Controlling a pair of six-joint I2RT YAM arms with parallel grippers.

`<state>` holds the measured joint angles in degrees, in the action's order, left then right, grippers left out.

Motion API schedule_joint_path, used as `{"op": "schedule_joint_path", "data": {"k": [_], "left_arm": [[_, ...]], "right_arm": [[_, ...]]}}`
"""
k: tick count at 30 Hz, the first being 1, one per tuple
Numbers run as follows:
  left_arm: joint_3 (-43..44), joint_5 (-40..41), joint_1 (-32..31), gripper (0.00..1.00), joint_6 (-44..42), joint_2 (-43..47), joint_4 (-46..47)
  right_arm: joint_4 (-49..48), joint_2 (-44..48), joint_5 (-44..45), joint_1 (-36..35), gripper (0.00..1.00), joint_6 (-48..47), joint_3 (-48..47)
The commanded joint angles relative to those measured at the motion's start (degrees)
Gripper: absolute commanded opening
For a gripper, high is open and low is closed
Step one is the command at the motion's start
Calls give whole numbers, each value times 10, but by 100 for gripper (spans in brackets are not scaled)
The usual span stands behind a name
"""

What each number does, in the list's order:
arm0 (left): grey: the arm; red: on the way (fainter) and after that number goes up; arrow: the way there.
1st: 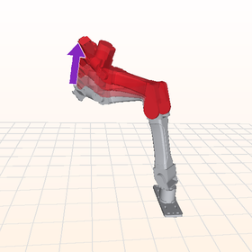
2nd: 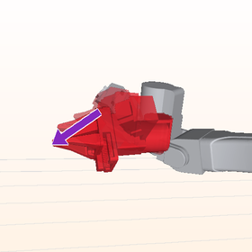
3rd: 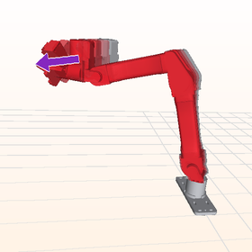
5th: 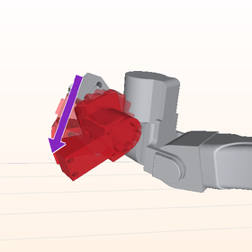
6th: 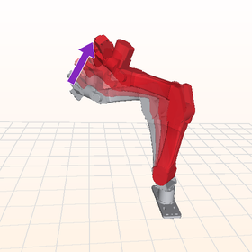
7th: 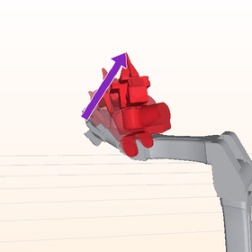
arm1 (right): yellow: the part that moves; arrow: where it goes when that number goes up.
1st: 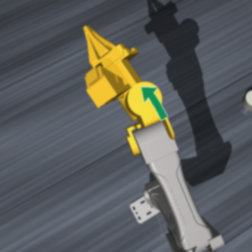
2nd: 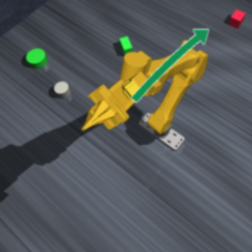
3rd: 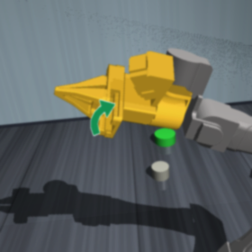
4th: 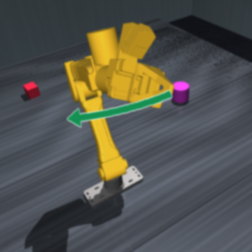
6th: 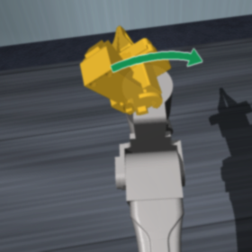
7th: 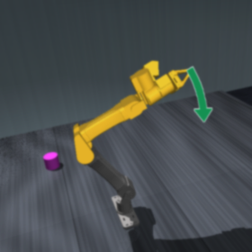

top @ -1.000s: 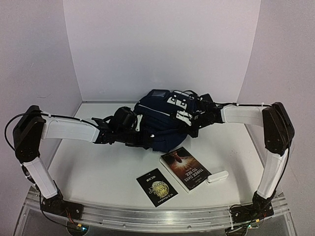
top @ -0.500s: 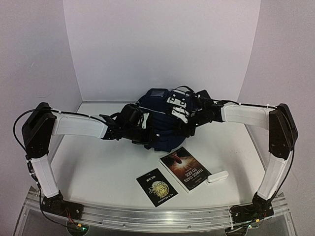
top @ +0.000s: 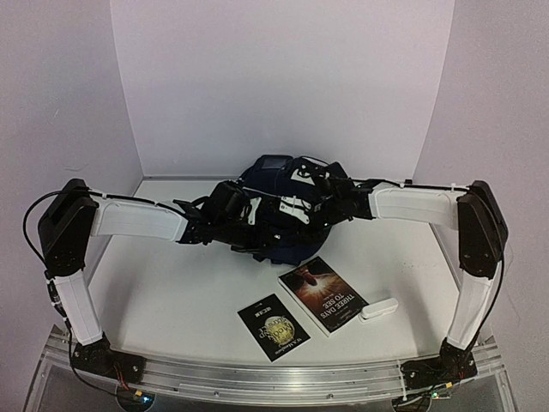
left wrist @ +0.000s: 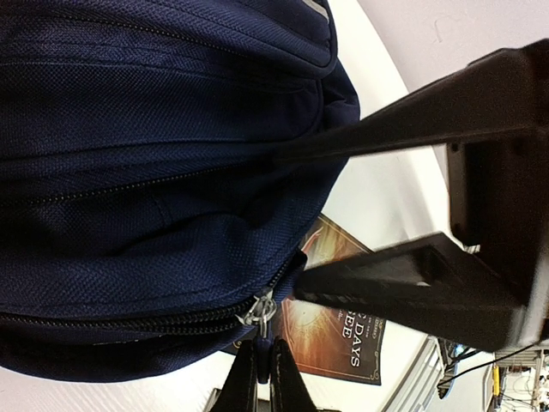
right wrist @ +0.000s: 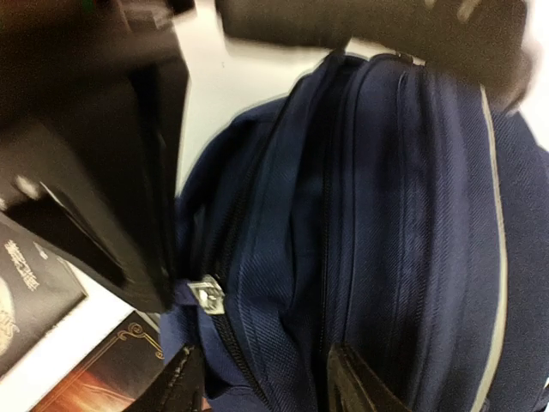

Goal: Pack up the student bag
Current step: Zip the student bag at the center of the board.

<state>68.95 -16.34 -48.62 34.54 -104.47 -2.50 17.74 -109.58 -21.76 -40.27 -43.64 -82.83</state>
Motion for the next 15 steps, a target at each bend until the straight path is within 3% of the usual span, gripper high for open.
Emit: {"op": "schedule_joint_path", "data": {"k": [1, 2, 6, 15], "left_arm": [[1, -22, 4, 0, 1, 36, 49], [-1, -22, 5, 0, 1, 36, 49], [-18, -13, 13, 0, 12, 46, 51], [-66, 47, 39, 0, 23, 88, 19]], "right_arm": [[0, -9, 36, -2, 39, -34, 9], [0, -11, 43, -2, 35, -37, 11], [-2, -15, 70, 10, 0, -46, 12], [-3, 4, 59, 100, 0, -55, 1]]}}
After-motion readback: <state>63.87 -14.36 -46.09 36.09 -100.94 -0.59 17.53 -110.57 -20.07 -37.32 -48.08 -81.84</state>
